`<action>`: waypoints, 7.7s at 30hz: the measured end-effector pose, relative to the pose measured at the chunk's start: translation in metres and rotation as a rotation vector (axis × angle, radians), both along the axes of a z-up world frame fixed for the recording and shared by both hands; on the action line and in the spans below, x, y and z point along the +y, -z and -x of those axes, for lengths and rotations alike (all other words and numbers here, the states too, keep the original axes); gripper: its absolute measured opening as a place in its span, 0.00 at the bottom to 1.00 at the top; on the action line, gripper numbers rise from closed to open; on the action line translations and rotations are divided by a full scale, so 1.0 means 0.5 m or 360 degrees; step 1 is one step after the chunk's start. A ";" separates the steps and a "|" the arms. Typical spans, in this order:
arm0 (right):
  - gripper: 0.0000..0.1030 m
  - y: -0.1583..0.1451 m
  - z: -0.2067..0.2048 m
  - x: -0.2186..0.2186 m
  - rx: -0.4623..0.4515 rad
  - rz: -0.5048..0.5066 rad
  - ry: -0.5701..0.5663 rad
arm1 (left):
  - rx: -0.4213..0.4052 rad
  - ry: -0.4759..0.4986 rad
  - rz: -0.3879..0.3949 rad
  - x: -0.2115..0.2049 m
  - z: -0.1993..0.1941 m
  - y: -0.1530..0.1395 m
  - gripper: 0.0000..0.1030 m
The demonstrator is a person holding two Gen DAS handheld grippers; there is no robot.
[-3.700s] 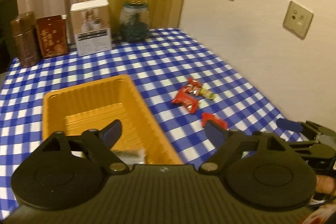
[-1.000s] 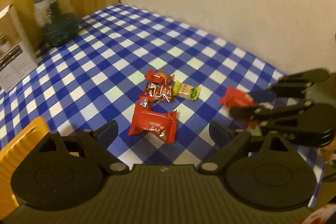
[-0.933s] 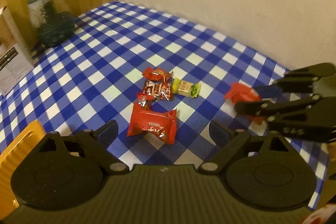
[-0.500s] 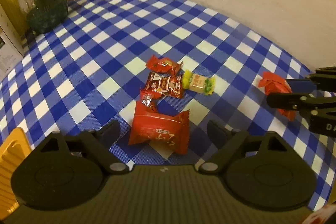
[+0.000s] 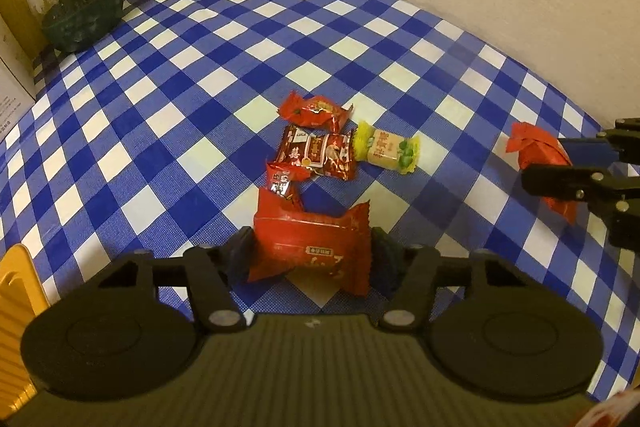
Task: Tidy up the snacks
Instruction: 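Grasp the large red candy bag with the left gripper while the right gripper holds its candy, then carry both red candies over the orange tray and open the left gripper, then lower the square red candy into the tray and open the right gripper, then move both grippers from the tray back to the remaining candy pile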
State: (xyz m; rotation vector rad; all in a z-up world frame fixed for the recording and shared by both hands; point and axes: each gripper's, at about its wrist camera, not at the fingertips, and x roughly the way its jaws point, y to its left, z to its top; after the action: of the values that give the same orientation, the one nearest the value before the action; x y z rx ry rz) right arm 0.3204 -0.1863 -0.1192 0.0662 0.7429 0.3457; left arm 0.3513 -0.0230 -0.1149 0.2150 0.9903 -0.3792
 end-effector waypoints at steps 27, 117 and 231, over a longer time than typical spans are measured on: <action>0.29 -0.032 0.057 -0.007 -0.0008 -0.0092 0.0065 | -0.0107 -0.0135 0.0180 0.001 0.153 -0.111 0.43; 0.29 -0.117 0.241 0.413 -0.0083 -0.0116 -0.0523 | -0.0272 -0.0822 0.0227 0.368 0.482 -0.191 0.43; 0.61 -0.065 0.140 0.056 -0.0157 -0.0109 0.0003 | -0.0343 -0.0382 0.0324 0.089 0.252 -0.201 0.71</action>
State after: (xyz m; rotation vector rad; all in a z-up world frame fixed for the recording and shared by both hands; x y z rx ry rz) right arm 0.2504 -0.1580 -0.0866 0.1138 0.6336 0.3698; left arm 0.2253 0.0213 -0.0145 -0.0475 0.7489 -0.2295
